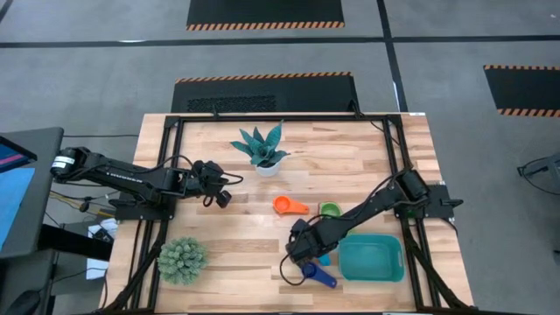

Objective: Nest measuring cups in basket
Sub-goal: Stack the light blue measuring cup on top of the green measuring cup, then stack the orange measuring cup on top of the light blue measuring cup

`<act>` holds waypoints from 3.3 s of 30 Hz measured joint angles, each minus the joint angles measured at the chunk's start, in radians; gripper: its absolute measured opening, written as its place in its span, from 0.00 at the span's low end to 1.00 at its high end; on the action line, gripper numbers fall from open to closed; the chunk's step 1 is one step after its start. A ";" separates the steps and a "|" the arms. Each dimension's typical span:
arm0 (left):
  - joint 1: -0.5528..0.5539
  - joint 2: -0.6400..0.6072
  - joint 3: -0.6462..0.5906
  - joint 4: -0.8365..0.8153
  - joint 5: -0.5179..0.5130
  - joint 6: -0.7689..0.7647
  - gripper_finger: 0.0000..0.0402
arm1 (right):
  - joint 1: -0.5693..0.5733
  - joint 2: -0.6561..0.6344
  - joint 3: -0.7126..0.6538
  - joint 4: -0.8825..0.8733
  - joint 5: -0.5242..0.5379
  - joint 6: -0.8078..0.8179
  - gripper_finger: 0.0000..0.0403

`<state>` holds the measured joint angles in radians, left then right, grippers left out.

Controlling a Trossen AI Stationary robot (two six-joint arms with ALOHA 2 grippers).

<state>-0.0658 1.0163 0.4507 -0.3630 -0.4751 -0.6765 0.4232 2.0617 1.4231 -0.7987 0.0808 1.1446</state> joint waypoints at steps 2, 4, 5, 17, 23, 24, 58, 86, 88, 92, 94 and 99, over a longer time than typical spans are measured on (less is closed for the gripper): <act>0.000 0.000 0.000 0.003 0.000 0.000 0.00 | 0.000 0.002 0.000 0.017 -0.006 -0.008 0.39; 0.000 0.000 0.000 0.006 0.000 0.000 0.00 | 0.000 0.002 0.000 0.055 -0.008 -0.009 0.34; 0.000 0.000 0.000 0.009 0.000 0.000 0.00 | 0.000 0.001 0.001 0.061 -0.007 -0.010 0.31; 0.000 0.000 0.000 0.014 -0.001 0.000 0.00 | 0.000 0.000 0.131 -0.006 0.035 -0.263 0.05; 0.000 0.000 0.000 0.014 -0.004 0.009 0.00 | 0.006 -0.001 0.329 -0.313 0.163 -0.595 0.03; 0.000 0.000 0.000 0.014 -0.005 0.009 0.00 | 0.013 -0.002 0.358 -0.365 0.206 -0.658 0.03; 0.000 0.000 0.000 0.015 -0.063 0.018 0.00 | -0.019 -0.560 -0.306 -0.203 0.261 -0.576 0.03; 0.000 0.000 0.000 0.009 -0.055 0.018 0.00 | -0.067 -0.466 -0.332 -0.013 0.147 -0.536 0.21; 0.000 0.000 0.000 0.009 -0.055 0.018 0.00 | -0.067 -0.466 -0.332 -0.016 0.133 -0.514 0.23; 0.000 0.000 0.000 0.009 -0.055 0.018 0.00 | -0.067 -0.466 -0.332 -0.016 0.106 -0.490 0.30; 0.000 0.000 0.000 0.009 -0.055 0.018 0.00 | -0.067 -0.466 -0.332 -0.015 0.102 -0.489 0.34; 0.000 0.000 0.000 0.009 -0.055 0.018 0.00 | -0.078 -0.466 -0.328 -0.017 0.102 -0.500 0.42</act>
<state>-0.0658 1.0164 0.4511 -0.3536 -0.5304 -0.6586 0.3456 1.5955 1.0953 -0.8155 0.1833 0.6442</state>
